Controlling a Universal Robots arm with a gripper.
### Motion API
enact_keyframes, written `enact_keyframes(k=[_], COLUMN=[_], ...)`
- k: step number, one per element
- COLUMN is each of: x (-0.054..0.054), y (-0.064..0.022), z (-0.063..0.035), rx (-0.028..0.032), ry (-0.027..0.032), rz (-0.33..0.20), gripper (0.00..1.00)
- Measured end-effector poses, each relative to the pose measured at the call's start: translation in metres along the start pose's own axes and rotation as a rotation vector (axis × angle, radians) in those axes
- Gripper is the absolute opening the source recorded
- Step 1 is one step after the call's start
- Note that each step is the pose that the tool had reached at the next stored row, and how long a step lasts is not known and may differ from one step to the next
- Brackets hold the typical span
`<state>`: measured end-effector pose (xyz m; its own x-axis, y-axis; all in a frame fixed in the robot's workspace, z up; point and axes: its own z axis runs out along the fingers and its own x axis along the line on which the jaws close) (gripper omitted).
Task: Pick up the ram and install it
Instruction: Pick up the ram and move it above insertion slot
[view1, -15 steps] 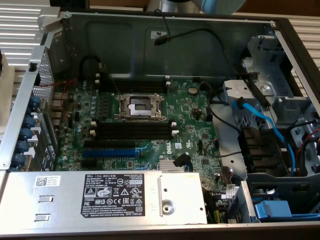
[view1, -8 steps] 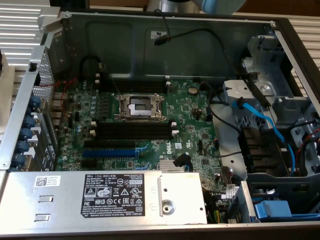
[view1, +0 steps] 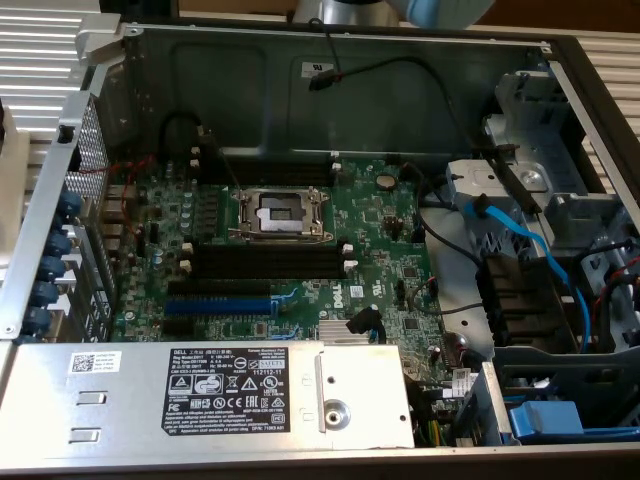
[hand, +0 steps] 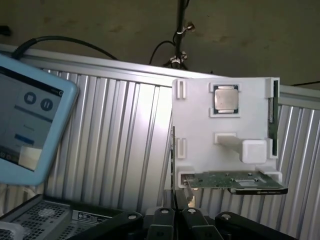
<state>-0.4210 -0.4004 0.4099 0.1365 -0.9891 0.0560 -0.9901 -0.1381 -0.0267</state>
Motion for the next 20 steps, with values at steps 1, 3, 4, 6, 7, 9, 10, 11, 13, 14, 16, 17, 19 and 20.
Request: enact_keyframes(k=[1,3,4,6,7,9,10,11,13,14,16,17,19,20], x=[0.001,0.003,0.003,0.005,0.006,0.007,0.008,0.008,0.009,0.010,0.011,0.012,0.013,0.013], y=[-0.0039,-0.0115,-0.0150,-0.0217,-0.0249,-0.0311,-0.0338,-0.0364,-0.0421,-0.0452,-0.0504,-0.0509,-0.0524,-0.0551], z=[-0.0025,-0.0074,-0.0094,-0.0123,-0.0133,-0.0141,-0.0142,-0.0142,-0.0142,-0.0141,-0.0139,-0.0138,-0.0138,-0.0137], rx=[-0.0013,-0.0047,-0.0069,-0.0125,-0.0156,-0.0226,-0.0268,-0.0312,-0.0416,-0.0456,-0.0543,-0.0584,-0.0609,-0.0610], ry=[-0.0003,-0.0008,-0.0010,-0.0018,-0.0023,-0.0032,-0.0038,-0.0044,-0.0059,-0.0064,-0.0076,-0.0083,-0.0085,-0.0085], rz=[0.000,0.000,0.000,-0.001,-0.001,-0.001,-0.001,-0.002,-0.002,-0.002,-0.003,-0.003,-0.003,-0.003], gripper=[0.12,0.12,0.12,0.12,0.12,0.12,0.12,0.12,0.12,0.12,0.12,0.12,0.12,0.12])
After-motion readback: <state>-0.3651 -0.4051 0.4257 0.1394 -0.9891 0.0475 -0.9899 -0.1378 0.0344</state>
